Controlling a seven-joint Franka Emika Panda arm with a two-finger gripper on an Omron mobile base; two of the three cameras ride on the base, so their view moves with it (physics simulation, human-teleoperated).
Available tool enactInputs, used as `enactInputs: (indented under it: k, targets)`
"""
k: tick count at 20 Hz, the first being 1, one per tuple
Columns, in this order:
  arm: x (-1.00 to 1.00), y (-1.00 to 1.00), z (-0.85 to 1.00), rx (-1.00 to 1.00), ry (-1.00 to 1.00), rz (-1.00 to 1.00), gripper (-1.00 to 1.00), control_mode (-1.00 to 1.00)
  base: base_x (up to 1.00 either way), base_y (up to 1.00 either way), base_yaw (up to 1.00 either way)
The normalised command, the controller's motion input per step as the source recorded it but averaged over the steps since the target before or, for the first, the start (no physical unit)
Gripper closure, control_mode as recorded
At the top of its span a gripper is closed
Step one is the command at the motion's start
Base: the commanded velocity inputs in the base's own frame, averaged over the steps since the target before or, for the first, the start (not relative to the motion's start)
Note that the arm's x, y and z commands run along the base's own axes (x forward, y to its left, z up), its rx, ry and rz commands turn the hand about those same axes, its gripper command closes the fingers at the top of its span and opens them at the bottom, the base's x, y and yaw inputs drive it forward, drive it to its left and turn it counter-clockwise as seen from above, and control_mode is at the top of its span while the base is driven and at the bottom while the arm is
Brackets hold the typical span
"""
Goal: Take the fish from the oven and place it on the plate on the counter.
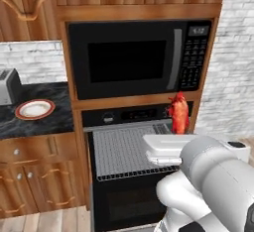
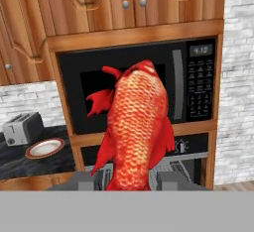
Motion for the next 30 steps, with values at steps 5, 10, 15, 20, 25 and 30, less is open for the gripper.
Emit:
enactInputs:
  k: [5, 10, 15, 20, 25, 30]
  targets:
    - [0.00, 0.00, 0.00, 0.00, 0.00, 0.00, 1.00, 1.00, -0.35, 1.00, 0.00]
    - [0.00, 0.00, 0.00, 0.00, 0.00, 0.00, 1.00, 1.00, -0.59, 1.00, 0.00]
    - [0.00, 0.00, 0.00, 0.00, 0.00, 0.00, 1.00, 1.00, -1.00, 0.99, 0.32]
    - [0.00, 0.00, 0.00, 0.00, 0.00, 0.00, 1.00, 1.00, -0.96, 1.00, 0.47]
    - [0.00, 0.00, 0.00, 0.00, 0.00, 0.00, 1.00, 1.00, -0.46, 1.00, 0.47]
    - [0.00, 0.00, 0.00, 0.00, 0.00, 0.00, 1.00, 1.00, -0.47, 1.00, 0.43]
